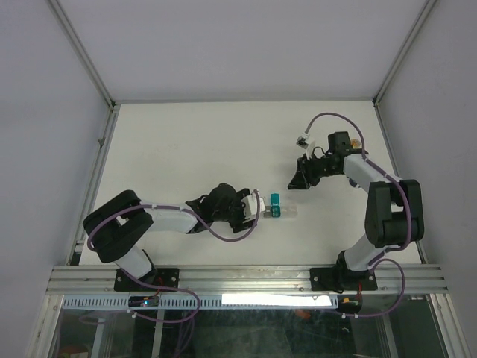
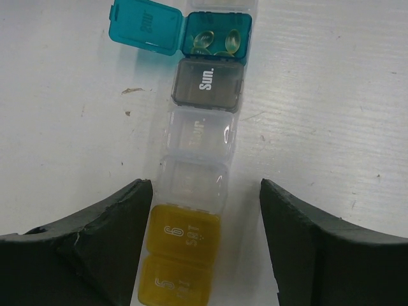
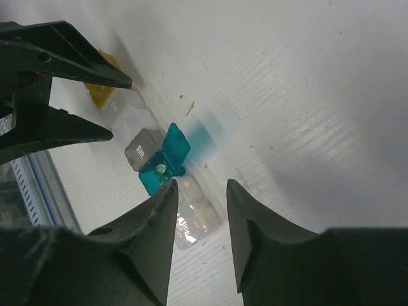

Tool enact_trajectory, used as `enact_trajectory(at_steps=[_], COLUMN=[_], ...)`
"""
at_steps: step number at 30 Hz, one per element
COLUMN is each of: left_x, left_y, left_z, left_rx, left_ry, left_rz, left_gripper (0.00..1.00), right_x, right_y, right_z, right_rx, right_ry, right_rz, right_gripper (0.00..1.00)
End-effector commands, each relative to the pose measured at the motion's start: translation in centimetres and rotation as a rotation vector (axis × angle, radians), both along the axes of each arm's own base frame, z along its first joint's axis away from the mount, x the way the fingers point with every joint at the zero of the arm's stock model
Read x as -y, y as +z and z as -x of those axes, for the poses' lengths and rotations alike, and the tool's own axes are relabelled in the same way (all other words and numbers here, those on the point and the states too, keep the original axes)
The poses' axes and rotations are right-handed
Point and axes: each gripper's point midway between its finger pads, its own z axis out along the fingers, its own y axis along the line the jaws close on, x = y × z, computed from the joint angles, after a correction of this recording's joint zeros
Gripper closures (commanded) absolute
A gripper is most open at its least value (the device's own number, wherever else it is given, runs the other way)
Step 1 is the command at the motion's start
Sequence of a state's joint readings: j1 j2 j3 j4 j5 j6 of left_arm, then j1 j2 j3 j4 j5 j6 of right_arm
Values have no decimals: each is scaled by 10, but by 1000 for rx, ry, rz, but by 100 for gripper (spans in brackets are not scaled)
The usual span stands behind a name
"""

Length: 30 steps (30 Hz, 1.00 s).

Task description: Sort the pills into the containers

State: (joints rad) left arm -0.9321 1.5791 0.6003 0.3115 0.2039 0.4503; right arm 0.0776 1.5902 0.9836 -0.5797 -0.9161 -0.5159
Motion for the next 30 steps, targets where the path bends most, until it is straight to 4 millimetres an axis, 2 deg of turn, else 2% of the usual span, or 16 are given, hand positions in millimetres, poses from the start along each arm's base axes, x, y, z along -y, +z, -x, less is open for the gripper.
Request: enact_trajectory(at_steps=[1,3,7,12,14,21,30], left_x=[19,19,20,22,22,24,23], left_y=[20,18,15,10,7,3,-2], left_z=[-13,-13,-9,-6,-5,0,3], left_rx=[41,37,18,-7,-19,-59,-83], left_ry=[-45,-49,-62,-79,-79,-94,-95], left_rz=[61,59,56,49,41,35,30], left_gripper=[31,31,41,42,46,51,58], right_x=[-7,-8,-7,-7,-7,-12,-25], right_y=[2,-3,-12,-20,-23,-38,-47], right_z=[-16,-16,-16,-19,-20,-18,-12], right_rx=[3,-21,-55,-86,-101,-181,-223], right_ry=[-18,-18,-27,-51,-63,-62,-25], right_rz=[2,2,10,21,26,19,30], right_gripper=[63,64,67,70,71,75,89])
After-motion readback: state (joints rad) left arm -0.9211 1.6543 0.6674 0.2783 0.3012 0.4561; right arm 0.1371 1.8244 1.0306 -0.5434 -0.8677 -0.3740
